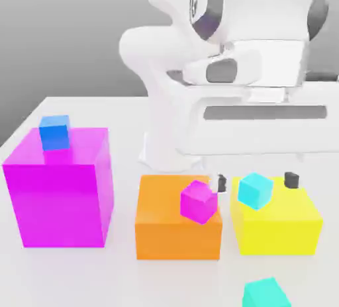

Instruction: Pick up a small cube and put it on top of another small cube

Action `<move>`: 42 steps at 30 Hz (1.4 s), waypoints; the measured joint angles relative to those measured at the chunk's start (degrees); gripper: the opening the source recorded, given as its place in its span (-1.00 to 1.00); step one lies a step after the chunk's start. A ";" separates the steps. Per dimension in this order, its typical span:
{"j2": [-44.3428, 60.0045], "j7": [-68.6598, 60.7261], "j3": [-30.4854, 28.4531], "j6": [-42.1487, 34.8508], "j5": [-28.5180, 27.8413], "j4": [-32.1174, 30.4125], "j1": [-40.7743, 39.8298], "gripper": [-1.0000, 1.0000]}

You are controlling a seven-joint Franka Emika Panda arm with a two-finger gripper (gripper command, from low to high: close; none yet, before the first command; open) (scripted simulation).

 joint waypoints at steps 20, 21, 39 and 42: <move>25.64 2.90 -1.24 11.89 -3.33 2.00 4.77 -1.00; 24.22 2.57 -0.80 10.75 -2.89 1.70 4.43 -1.00; -12.33 -5.01 -1.20 -7.19 5.28 -16.65 0.37 -1.00; -18.57 -6.61 -2.25 -9.74 7.02 -20.22 0.47 -1.00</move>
